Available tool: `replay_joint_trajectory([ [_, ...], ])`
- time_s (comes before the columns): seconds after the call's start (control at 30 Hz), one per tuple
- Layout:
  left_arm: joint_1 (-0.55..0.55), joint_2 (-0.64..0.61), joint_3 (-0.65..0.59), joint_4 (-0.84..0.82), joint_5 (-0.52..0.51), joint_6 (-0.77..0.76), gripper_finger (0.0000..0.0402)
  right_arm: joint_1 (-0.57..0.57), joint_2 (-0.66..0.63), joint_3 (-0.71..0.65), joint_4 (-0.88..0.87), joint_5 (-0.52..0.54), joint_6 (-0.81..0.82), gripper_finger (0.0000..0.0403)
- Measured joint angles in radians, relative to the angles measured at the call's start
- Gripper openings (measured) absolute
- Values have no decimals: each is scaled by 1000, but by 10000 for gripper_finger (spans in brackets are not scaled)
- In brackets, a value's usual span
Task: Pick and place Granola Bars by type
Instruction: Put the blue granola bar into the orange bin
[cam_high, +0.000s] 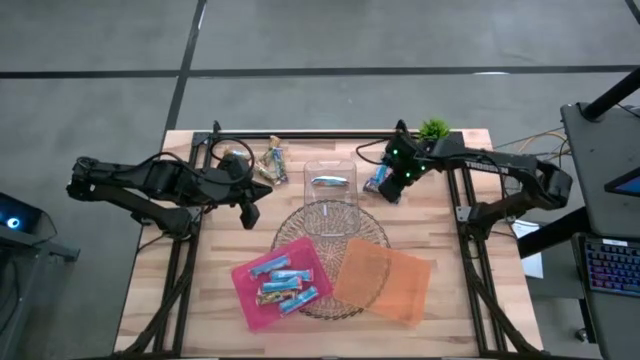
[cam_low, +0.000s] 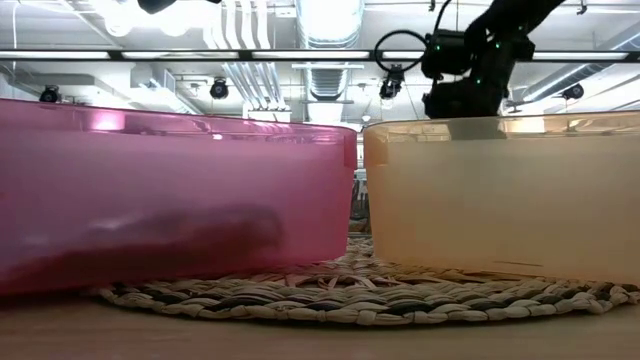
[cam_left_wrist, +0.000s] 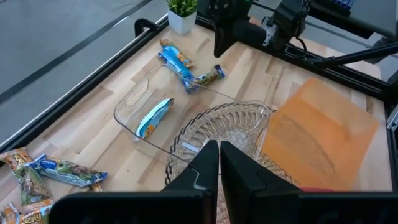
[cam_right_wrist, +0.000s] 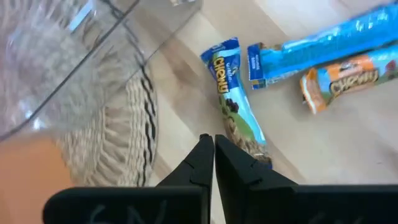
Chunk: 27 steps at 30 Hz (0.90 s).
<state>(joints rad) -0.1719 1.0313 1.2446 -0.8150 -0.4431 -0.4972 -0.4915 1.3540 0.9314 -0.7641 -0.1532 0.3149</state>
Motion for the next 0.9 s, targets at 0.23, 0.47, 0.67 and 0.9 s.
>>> replay_joint_trajectory([
  [0.23, 0, 0, 0, 0, 0, 3, 0, 0, 23, 70, -85, 4, -122, 9],
  [0.47, 0, 0, 0, 0, 0, 3, 0, 0, 37, 73, -86, 8, -179, 14],
  [0.67, 0, 0, 0, 0, 0, 2, 0, 0, 37, 71, -94, 47, -195, 74],
  [0.9, 0, 0, 0, 0, 0, 1, 0, 0, 37, 70, -93, 86, -207, 168],
])
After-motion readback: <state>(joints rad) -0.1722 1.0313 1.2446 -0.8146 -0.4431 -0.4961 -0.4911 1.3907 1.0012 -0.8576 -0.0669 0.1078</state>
